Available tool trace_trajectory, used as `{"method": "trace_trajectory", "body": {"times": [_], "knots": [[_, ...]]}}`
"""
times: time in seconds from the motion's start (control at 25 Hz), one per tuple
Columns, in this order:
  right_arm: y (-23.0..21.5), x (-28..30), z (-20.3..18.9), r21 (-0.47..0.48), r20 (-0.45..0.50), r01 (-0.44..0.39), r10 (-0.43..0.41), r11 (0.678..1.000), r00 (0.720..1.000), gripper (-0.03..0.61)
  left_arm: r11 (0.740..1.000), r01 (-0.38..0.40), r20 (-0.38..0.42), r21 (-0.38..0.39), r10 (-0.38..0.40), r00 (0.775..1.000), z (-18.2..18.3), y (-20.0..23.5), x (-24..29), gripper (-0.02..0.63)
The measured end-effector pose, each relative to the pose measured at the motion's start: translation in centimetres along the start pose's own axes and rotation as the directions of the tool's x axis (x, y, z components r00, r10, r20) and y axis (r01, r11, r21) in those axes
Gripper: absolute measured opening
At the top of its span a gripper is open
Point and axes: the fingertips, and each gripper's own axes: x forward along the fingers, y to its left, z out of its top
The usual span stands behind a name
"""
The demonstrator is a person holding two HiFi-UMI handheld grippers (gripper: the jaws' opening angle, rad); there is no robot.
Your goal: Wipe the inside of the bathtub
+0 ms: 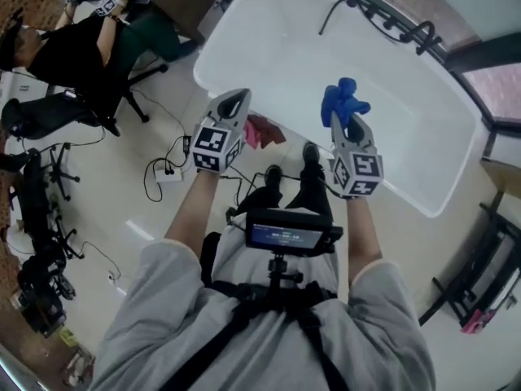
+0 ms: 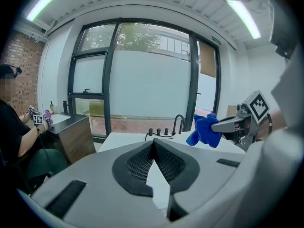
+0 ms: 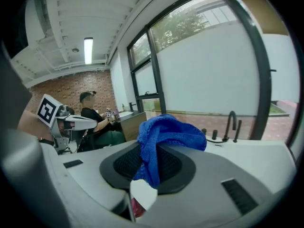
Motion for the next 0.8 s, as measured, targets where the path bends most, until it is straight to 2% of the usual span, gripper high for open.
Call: {"method": "trace_trajectory", "body": {"times": [0.16, 0.32, 0.64, 0.8], "knots": [[-2.7, -6.2, -0.6, 0.047, 0.012, 0.175, -0.176, 0.983, 0.984, 0.081, 0.997, 0.069, 0.031, 0.016, -0.07, 0.997, 1.6, -1.4, -1.5, 0.002], [-4.5, -10.0, -2.0, 0.064, -0.011, 0.293, -0.293, 0.954, 0.956, 0.081, 0.992, 0.124, 0.03, 0.03, -0.125, 0.992, 1.8, -2.6, -1.4, 0.002], [-8.7, -14.2, -5.6, 0.115, -0.055, 0.423, -0.42, 0.899, 0.906, 0.081, 0.981, 0.192, 0.005, 0.039, -0.192, 0.981, 0.8, -6.6, 0.1, 0.002], [-12.7, -18.5, -7.4, 0.12, -0.066, 0.449, -0.444, 0.886, 0.894, 0.081, 0.972, 0.223, -0.009, 0.07, -0.223, 0.975, 1.1, -12.4, 0.9, 0.002]]}}
